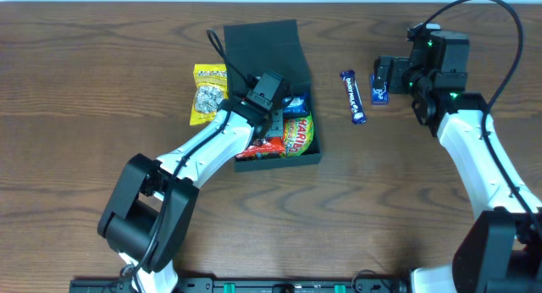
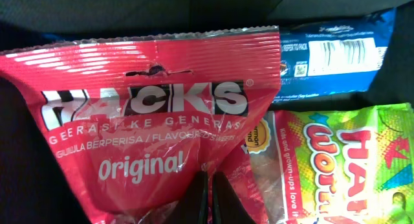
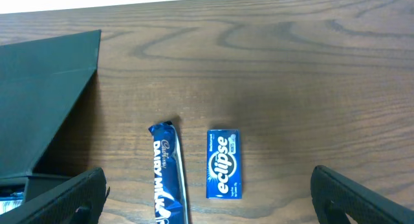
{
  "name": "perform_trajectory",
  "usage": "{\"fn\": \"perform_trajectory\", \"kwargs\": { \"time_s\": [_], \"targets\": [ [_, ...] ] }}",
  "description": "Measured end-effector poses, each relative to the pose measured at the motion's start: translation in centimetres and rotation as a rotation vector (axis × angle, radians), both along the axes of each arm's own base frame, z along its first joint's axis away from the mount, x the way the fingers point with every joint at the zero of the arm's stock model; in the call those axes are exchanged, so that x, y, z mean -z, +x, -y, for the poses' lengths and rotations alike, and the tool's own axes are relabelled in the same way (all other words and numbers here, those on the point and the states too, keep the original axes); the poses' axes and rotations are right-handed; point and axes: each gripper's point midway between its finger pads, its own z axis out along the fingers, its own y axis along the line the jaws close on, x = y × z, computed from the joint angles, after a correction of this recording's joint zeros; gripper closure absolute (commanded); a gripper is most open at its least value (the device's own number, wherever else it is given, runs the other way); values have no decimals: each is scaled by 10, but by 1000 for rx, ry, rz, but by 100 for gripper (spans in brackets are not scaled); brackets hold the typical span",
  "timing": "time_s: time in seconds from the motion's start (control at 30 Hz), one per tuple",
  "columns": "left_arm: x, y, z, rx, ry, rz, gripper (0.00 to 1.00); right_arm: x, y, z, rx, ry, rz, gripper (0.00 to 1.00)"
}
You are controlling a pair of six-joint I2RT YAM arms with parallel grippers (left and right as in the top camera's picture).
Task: Pack container
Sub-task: 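Press the red bag down into the box's left side with the left gripper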
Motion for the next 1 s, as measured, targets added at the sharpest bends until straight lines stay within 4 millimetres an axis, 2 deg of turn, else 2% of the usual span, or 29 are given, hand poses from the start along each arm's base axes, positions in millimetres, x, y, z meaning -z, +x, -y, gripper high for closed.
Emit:
{"fn": "perform_trajectory", "kwargs": {
  "time_s": [0.33, 0.53, 0.67, 0.83, 1.0],
  "targets": [
    [-5, 3, 1, 22, 12, 9, 94, 0, 0, 0, 0, 0, 0, 1],
    [-38, 19, 8, 44, -9, 96, 94, 0, 0, 0, 0, 0, 0, 1],
    [-59, 18, 5, 50, -12, 127, 94, 0, 0, 0, 0, 0, 0, 1],
    [-54, 10, -9, 38, 61, 93, 94, 0, 0, 0, 0, 0, 0, 1],
    [-49, 10, -14, 29, 89, 87, 94, 0, 0, 0, 0, 0, 0, 1]
  ]
}}
